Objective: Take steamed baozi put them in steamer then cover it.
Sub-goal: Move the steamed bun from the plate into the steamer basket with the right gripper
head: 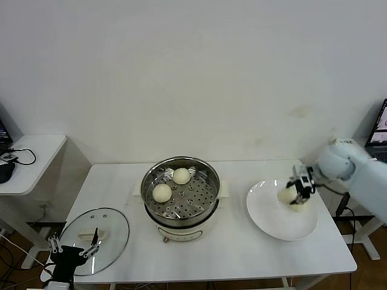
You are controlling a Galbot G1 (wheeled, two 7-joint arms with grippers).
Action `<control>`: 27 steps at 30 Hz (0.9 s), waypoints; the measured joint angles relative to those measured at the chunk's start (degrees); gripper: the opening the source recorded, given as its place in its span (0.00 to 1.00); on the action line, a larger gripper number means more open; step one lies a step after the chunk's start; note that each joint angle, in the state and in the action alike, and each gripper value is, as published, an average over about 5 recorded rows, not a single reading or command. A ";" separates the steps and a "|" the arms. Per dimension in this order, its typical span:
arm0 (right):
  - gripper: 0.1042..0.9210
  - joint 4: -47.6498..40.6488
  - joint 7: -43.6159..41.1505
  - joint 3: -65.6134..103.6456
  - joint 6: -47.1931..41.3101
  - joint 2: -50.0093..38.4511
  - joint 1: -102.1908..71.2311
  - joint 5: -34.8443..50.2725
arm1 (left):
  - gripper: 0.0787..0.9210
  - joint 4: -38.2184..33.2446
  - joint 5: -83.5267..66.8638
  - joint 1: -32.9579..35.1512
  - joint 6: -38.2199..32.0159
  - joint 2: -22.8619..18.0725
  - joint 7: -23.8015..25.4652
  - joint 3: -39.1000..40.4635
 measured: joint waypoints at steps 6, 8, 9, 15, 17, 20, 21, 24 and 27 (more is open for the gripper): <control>0.63 0.27 0.30 -5.88 -0.38 3.65 10.91 4.39 | 0.88 0.28 -0.30 -0.20 0.00 0.26 0.01 -0.13; 0.63 0.25 0.66 -7.80 -0.45 5.53 14.10 5.88 | 0.88 0.48 -0.42 -0.32 0.00 0.23 0.00 -0.27; 0.63 0.22 0.88 -8.72 -0.43 6.56 15.50 6.61 | 0.88 0.60 -0.49 -0.39 0.00 0.21 0.00 -0.37; 0.63 0.60 2.41 -13.40 0.45 13.16 21.14 10.71 | 0.88 0.96 -0.84 -0.52 -0.01 0.02 -0.01 -1.02; 0.63 0.93 3.02 -14.85 1.07 15.47 22.26 11.90 | 0.88 0.85 -0.95 -0.47 -0.01 -0.06 0.00 -1.28; 0.63 1.28 4.13 -17.04 2.30 18.90 23.33 13.24 | 0.88 0.63 -1.10 -0.26 -0.01 -0.07 0.01 -1.74; 0.63 1.32 4.52 -17.75 2.77 20.00 23.53 13.50 | 0.88 0.58 -1.15 -0.19 -0.01 -0.06 0.02 -1.90; 0.63 1.41 5.62 -19.78 4.44 23.14 23.76 13.75 | 0.88 0.47 -1.32 -0.01 -0.01 -0.06 0.03 -2.42; 0.63 1.64 6.57 -21.60 6.39 25.95 23.53 13.26 | 0.88 0.40 -1.53 0.14 -0.01 -0.11 0.04 -2.94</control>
